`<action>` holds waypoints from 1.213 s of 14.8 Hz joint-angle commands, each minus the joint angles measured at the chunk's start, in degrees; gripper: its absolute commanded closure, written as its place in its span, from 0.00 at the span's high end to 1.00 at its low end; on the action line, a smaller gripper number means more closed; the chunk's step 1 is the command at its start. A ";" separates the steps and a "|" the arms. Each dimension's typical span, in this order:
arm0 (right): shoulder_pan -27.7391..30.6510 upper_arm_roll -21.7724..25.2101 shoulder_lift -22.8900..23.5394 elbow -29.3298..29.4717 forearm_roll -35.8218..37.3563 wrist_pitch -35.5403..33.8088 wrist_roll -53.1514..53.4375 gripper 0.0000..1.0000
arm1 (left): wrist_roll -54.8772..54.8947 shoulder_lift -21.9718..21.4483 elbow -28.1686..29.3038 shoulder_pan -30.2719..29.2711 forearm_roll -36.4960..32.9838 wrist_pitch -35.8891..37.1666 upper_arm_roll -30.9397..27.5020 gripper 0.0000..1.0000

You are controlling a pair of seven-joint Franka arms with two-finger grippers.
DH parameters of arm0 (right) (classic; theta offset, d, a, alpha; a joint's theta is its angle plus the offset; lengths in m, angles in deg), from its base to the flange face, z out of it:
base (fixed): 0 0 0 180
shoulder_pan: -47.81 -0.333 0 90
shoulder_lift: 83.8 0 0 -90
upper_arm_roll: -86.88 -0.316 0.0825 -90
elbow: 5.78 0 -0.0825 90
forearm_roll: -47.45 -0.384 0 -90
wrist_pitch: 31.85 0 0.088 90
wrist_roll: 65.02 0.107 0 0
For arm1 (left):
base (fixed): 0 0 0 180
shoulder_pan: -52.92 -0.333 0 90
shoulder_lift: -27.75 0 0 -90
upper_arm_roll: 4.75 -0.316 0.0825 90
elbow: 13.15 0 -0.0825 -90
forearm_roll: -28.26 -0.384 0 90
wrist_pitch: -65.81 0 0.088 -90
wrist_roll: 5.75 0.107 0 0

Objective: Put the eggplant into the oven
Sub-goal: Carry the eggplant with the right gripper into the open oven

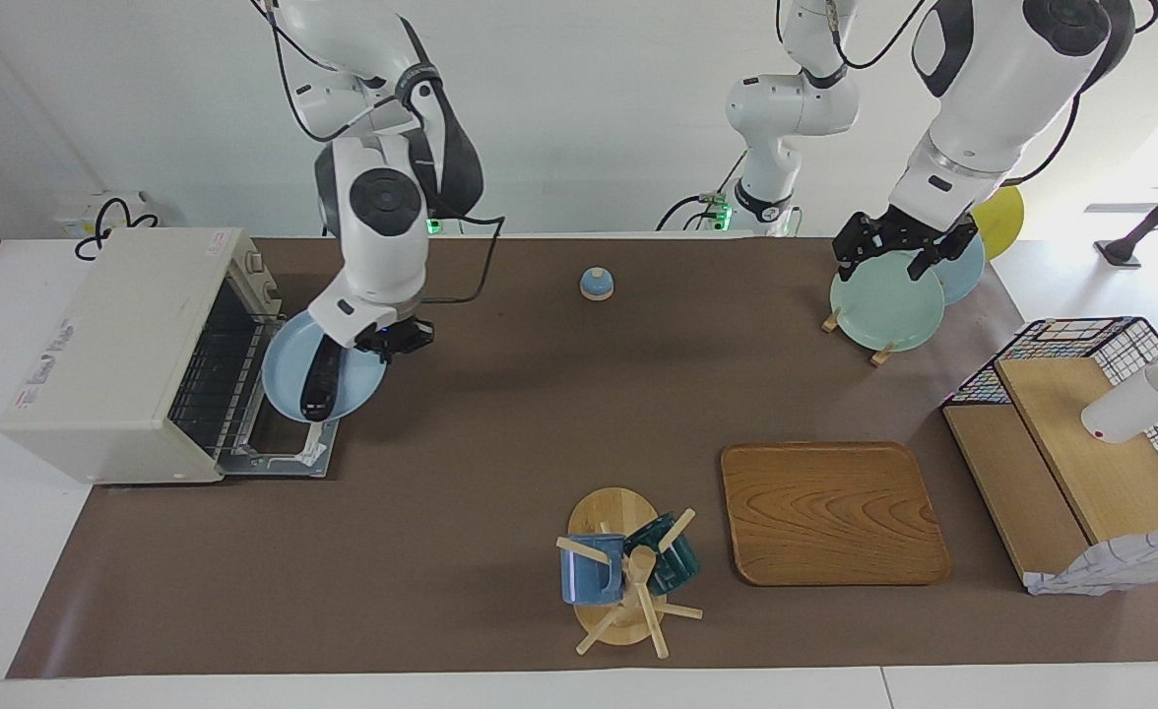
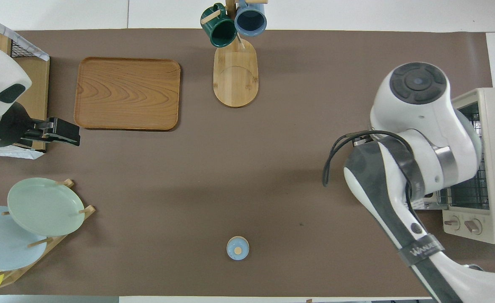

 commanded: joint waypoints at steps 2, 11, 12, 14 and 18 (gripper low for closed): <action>7.44 -0.89 -3.96 -5.96 1.08 2.59 -8.01 0.00 | 0.20 -0.32 0.07 -0.83 0.56 0.29 0.36 1.00; 20.37 -1.07 -8.36 -18.00 2.05 16.99 -25.87 0.00 | 0.20 -0.32 0.07 -0.83 0.56 0.29 0.36 1.00; 20.38 -1.07 -8.53 -18.61 1.96 17.70 -25.44 0.00 | 0.20 -0.32 0.07 -0.83 0.56 0.29 0.36 1.00; 20.46 -1.07 -9.32 -21.07 1.43 20.24 -23.95 0.00 | 0.20 -0.32 0.07 -0.83 0.56 0.29 0.36 1.00; 20.46 -1.07 -9.94 -22.84 1.26 22.10 -23.76 0.00 | 0.20 -0.32 0.07 -0.83 0.56 0.29 0.36 1.00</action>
